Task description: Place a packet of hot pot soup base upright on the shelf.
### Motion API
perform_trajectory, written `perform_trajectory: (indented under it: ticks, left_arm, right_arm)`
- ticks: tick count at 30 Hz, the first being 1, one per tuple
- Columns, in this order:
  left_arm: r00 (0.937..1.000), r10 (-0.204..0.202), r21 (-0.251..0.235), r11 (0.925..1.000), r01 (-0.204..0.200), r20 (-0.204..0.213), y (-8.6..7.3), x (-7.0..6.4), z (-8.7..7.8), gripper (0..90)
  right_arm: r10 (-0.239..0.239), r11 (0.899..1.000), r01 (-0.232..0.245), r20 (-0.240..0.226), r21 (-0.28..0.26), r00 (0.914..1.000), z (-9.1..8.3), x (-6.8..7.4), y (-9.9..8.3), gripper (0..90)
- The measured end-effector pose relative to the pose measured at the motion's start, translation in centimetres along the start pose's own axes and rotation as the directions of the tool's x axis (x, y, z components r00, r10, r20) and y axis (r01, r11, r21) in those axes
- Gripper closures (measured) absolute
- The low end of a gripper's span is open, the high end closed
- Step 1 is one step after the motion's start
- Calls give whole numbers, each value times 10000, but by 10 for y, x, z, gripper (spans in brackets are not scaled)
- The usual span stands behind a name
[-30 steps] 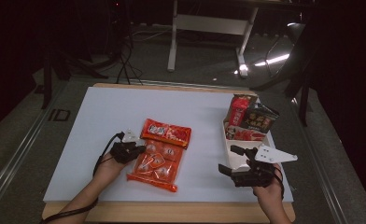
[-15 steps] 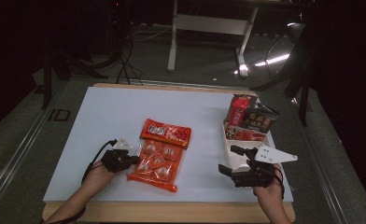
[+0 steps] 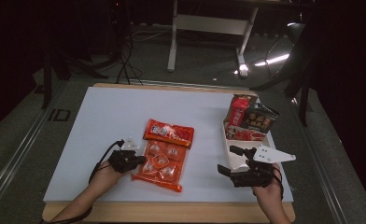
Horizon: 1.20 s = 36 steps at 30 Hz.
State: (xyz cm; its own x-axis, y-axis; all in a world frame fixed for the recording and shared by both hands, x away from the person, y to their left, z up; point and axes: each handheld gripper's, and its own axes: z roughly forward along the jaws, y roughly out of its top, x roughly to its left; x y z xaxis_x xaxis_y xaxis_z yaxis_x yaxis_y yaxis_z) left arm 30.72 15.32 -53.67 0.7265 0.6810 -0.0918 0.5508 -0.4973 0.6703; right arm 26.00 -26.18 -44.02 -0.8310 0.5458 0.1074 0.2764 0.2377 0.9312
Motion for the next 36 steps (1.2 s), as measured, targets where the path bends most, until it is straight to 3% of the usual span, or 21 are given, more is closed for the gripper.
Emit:
perform_trajectory:
  ticks: [15,22,24,25,27,31,36]
  left_arm:
    - [9953,511,-48,9987,-509,822,22,-34,24,900]
    - [9933,636,-100,9980,-629,970,25,-35,27,898]
    - [9943,445,-85,9990,-439,973,25,-33,26,842]
    - [9944,321,-92,9995,-314,1002,26,-32,25,773]
    - [9923,107,-162,9998,-88,1231,27,-30,23,737]
    - [9901,-189,-347,9991,240,1392,29,-28,17,552]
    - [9877,-245,-621,9975,345,1546,30,-28,11,475]
  right_arm:
    - [-26,10000,26,-17,-51,10000,-2,0,0,149]
    - [-25,10000,25,-23,-65,10000,-2,0,0,149]
    - [-79,10000,79,17,-46,10000,-2,0,0,149]
    - [-117,9999,117,60,-37,9999,-2,0,0,149]
    - [-126,9999,126,61,-36,9999,-2,0,0,149]
    - [-120,9999,120,81,-48,9999,-3,0,-1,149]
    - [-111,9999,111,80,-56,9999,-3,0,0,149]
